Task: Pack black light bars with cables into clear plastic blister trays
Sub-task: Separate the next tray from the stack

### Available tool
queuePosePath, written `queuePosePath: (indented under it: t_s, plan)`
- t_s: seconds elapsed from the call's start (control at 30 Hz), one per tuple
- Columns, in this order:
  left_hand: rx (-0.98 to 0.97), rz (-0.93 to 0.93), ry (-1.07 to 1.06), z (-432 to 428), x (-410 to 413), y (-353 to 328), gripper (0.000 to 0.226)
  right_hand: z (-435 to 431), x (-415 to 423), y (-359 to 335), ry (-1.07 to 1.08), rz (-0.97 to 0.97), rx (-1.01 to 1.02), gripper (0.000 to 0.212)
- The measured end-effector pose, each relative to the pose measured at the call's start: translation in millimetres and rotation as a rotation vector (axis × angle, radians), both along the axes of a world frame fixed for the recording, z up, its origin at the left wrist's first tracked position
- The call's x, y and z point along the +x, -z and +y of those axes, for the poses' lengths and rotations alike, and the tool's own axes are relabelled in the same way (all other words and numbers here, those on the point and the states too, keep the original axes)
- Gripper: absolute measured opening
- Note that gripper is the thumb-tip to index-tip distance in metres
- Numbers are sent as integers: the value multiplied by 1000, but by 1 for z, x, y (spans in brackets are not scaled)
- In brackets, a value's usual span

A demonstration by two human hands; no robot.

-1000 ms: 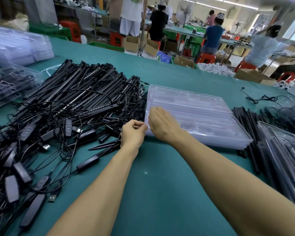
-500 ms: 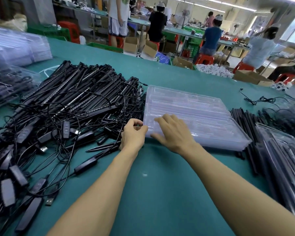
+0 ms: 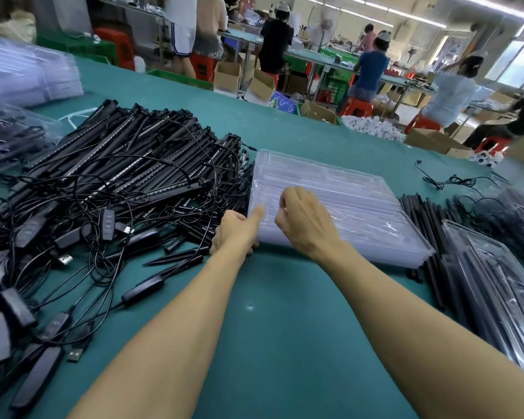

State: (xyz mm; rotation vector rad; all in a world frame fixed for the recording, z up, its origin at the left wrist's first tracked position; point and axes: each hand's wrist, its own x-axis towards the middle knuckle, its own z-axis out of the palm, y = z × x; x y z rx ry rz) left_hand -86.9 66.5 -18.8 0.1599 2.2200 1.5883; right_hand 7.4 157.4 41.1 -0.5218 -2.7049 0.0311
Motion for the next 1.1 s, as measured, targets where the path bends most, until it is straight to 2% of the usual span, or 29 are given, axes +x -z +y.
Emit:
queuePosePath:
  t_s: [0.07, 0.13, 0.23, 0.33, 0.43, 0.57, 0.63, 0.7, 0.77, 0.83, 0.93, 1.1]
  plan:
    - [-7, 16, 21, -1, -1, 3, 51, -3, -2, 2, 17, -120, 112, 12]
    - [10, 12, 51, 0, -4, 3, 42, -5, 0, -1, 38, -141, 158, 9]
    - [48, -11, 82, 0, -11, 2, 35, 3, -3, -24, 87, 30, 212, 9]
    - [81, -37, 92, 0, -13, 3, 31, 24, -11, -65, 147, 244, 126, 12]
    - [68, -29, 79, 0, -12, 4, 33, 45, -15, -97, 195, 340, -20, 12]
    - [103, -61, 85, 1, -15, 6, 31, 57, -16, -114, 221, 376, -73, 13]
    - [105, -46, 82, 2, -15, 9, 29, 73, -13, -142, 291, 508, -114, 14]
    - [106, -29, 76, 2, -16, 11, 26, 94, -4, -188, 366, 649, -55, 18]
    - [90, -28, 92, 2, -14, 9, 26, 99, 14, -226, 380, 705, 73, 20]
    - [98, -39, 96, 0, -14, 7, 27, 83, 22, -230, 224, 668, 136, 19]
    - [103, -37, 91, -2, -11, 6, 27, 48, 26, -189, 1, 454, 196, 18]
    - [126, -18, 136, -5, -5, 4, 29, -22, 39, -98, -147, 229, 281, 21]
